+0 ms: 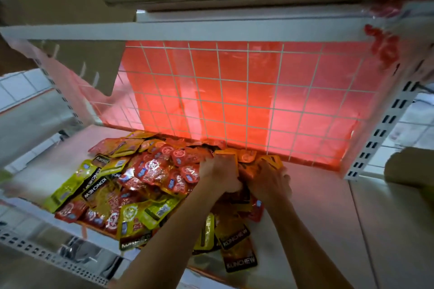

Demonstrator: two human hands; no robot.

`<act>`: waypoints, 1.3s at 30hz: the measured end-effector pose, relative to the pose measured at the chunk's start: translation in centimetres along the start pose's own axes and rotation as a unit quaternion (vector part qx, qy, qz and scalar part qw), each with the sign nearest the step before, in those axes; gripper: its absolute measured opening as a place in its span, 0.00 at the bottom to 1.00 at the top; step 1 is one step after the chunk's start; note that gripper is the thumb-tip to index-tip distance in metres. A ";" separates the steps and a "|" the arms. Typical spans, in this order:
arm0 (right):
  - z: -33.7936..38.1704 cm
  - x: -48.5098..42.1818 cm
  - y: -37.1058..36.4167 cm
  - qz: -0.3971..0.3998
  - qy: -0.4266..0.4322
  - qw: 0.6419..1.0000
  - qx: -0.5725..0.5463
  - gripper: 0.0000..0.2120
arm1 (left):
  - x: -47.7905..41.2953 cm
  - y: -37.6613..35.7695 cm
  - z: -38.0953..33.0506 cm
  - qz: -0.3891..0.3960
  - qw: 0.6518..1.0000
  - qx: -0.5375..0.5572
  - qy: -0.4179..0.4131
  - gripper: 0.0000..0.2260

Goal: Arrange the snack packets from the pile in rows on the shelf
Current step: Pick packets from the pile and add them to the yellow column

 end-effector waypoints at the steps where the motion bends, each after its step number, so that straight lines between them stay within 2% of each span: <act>1: -0.1 0.0 0.1 -0.012 -0.004 1.000 0.010 0.33 | 0.2 -0.1 -0.2 0.006 1.000 -0.004 -0.020 0.22; 5: -1.1 0.4 0.9 -0.046 -0.027 0.998 0.034 0.34 | 1.1 -0.3 -0.9 0.014 0.995 0.022 -0.091 0.21; 7: -1.8 0.9 1.5 -0.060 -0.038 0.996 0.054 0.29 | 1.7 -0.2 -1.3 0.006 0.992 0.035 -0.118 0.21; 12: -2.7 2.4 1.1 -0.043 -0.031 0.988 0.143 0.20 | 2.8 0.9 -1.6 -0.089 0.978 0.113 -0.153 0.17; 15: -3.3 3.5 0.9 -0.045 -0.028 0.983 0.178 0.19 | 3.8 2.0 -2.0 -0.165 0.956 0.172 -0.172 0.11; 19: -4.8 4.9 1.9 -0.081 -0.045 0.980 0.179 0.16 | 4.6 2.5 -2.2 -0.196 0.930 0.257 -0.175 0.09; 22: -5.6 6.4 3.4 -0.117 -0.051 0.986 0.109 0.11 | 4.3 1.8 -2.1 -0.178 0.898 0.366 -0.168 0.16; 23: -6.1 7.0 4.2 -0.128 -0.056 0.987 0.077 0.10 | 3.9 1.2 -1.9 -0.161 0.872 0.435 -0.159 0.17; 25: -7.5 7.9 5.8 -0.157 -0.056 0.986 0.010 0.08 | 3.4 0.1 -2.1 -0.116 0.798 0.572 -0.151 0.16; 27: -9.6 8.4 6.9 -0.178 -0.035 0.979 -0.097 0.08 | 2.8 -1.1 -3.1 -0.064 0.748 0.644 -0.147 0.16; 29: -11.4 8.6 7.0 -0.169 -0.006 0.950 -0.264 0.08 | 2.4 -2.2 -4.8 -0.003 0.723 0.672 -0.159 0.13; 32: -13.5 9.2 6.7 -0.141 0.001 0.886 -0.441 0.10 | 2.6 -3.3 -7.2 0.027 0.720 0.675 -0.156 0.09; 36: -16.2 11.0 8.1 -0.137 0.026 0.842 -0.521 0.08 | 4.1 -4.0 -11.5 0.016 0.751 0.636 -0.176 0.06; 39: -19.1 12.9 9.9 -0.148 0.044 0.834 -0.529 0.05 | 5.1 -5.5 -15.6 0.044 0.767 0.614 -0.182 0.06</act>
Point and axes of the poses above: each hand's wrist, its own x-axis away from the middle knuckle, its own y-axis out of the back of the hand, z = x × y, the point moved 10 cm from there along -x, towards the middle knuckle, and after that the axes turned 11 degrees about z, right-handed, at the moved point
